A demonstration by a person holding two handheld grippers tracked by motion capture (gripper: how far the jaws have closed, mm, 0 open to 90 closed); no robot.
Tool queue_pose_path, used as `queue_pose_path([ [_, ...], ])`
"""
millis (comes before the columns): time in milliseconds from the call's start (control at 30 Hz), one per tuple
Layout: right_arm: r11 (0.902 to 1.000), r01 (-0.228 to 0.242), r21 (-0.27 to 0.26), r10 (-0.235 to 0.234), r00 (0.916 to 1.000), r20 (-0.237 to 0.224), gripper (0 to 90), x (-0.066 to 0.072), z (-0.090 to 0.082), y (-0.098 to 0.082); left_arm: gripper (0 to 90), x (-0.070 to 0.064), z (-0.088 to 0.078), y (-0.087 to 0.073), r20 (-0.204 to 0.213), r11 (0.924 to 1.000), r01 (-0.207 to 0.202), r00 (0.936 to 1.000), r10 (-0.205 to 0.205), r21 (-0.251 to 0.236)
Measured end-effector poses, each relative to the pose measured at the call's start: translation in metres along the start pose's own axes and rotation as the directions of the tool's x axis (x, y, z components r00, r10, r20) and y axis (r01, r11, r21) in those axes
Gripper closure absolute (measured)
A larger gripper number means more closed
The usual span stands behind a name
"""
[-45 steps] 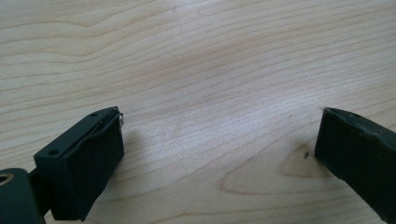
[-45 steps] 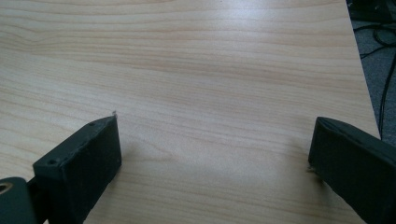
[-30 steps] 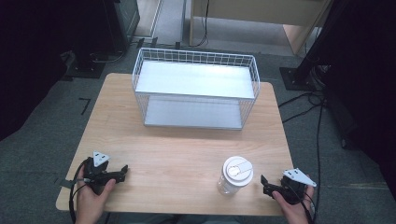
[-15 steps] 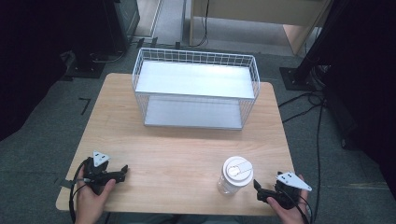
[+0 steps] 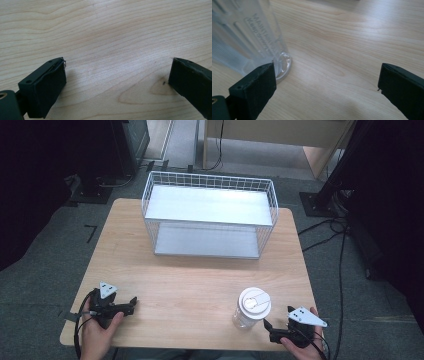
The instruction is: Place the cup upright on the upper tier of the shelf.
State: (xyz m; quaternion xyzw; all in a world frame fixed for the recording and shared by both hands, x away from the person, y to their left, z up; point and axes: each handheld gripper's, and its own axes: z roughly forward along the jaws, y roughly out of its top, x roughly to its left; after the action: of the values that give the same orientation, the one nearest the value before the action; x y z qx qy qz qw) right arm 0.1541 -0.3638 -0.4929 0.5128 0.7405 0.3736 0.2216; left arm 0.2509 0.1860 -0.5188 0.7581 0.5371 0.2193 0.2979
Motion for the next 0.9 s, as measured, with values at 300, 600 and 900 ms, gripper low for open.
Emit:
queue_pose_path([
  [300, 0.9986, 0.051, 0.011, -0.05, 0.9969, -0.06, 1.6, 0.011, 0.003, 0.0, 1.5, 0.0, 0.0, 0.0, 0.0, 1.0, -0.001, 1.0, 0.001, 0.0],
  [600, 0.9972, 0.075, -0.003, -0.075, 0.9927, -0.095, 1.6, 0.019, 0.005, 0.001, 1.5, 0.0, 0.0, 0.0, 0.0, 1.0, -0.001, 1.0, 0.001, 0.0],
  [900, 0.9961, 0.086, -0.018, -0.088, 0.9883, -0.125, 1.6, 0.031, 0.009, 0.006, 1.5, 0.0, 0.0, 0.0, 0.0, 1.0, -0.001, 1.0, 0.001, 0.001],
])
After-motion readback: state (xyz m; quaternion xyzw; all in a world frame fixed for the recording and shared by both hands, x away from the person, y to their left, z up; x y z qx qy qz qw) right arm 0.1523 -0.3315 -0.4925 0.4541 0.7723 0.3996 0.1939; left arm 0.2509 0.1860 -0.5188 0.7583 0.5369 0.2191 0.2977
